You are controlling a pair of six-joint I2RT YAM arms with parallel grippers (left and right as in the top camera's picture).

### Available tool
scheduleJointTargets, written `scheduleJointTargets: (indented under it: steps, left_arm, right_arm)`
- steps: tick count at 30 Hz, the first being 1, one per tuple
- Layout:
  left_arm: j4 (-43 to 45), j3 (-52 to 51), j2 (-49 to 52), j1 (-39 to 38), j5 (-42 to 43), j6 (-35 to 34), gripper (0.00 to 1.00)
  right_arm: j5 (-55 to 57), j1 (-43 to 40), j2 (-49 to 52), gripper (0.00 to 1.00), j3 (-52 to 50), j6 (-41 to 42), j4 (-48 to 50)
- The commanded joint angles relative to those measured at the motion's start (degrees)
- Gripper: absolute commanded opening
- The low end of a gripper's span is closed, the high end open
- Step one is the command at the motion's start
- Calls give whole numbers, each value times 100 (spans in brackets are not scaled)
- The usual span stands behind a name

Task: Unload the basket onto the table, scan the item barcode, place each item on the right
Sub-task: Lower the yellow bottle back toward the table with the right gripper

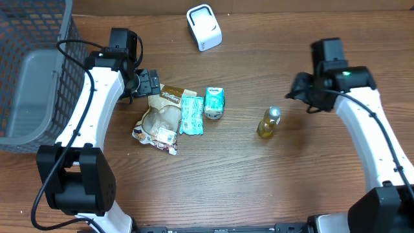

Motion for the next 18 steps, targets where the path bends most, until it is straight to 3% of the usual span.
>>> scheduleJointTargets:
  steps: [1, 4, 8, 10, 18]
  left_arm:
    - [2, 66, -44, -2, -33, -17, 100]
    - [2, 66, -44, -2, -33, -17, 100]
    - [2, 66, -44, -2, -33, -17, 100]
    - [2, 66, -44, -2, -33, -17, 100]
    - [2, 66, -44, -2, -33, -17, 100]
  right_arm:
    - [-188, -162, 55, 62, 70, 55, -428]
    - [-199, -177, 55, 54, -74, 302, -890]
    - [-656, -129, 55, 32, -542, 339, -935]
    - [-1060, -125, 55, 14, -748, 339, -846]
    - [-2271, -28, 55, 12, -1283, 527, -153]
